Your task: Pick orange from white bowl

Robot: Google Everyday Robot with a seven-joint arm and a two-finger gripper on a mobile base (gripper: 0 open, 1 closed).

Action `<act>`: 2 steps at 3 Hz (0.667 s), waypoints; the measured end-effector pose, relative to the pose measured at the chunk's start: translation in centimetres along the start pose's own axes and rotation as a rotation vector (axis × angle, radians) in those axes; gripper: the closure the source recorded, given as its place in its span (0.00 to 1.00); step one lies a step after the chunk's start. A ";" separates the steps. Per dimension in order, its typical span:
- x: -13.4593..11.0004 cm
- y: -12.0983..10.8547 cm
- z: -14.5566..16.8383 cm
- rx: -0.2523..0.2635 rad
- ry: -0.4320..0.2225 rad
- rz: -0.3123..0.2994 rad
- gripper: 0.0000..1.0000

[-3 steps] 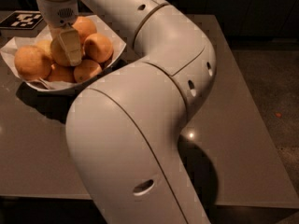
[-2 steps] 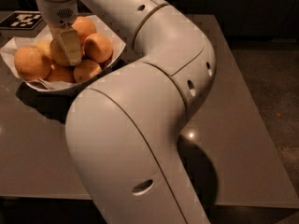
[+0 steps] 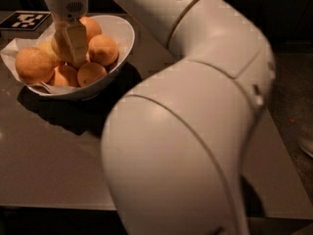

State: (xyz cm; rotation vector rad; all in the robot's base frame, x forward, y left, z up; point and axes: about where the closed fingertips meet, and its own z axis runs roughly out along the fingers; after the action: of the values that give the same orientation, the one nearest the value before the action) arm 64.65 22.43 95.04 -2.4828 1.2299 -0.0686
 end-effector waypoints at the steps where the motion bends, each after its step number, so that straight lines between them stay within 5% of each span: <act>1: -1.1 1.4 -3.1 0.089 -0.046 -0.006 1.00; 2: -2.4 3.5 -5.5 0.150 -0.093 -0.015 1.00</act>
Offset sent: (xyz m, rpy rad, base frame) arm -0.0892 -0.0302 0.0629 0.2474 -0.0990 0.0471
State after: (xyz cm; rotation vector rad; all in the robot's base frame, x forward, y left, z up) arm 59.40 20.76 99.20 -2.3393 1.1263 -0.0464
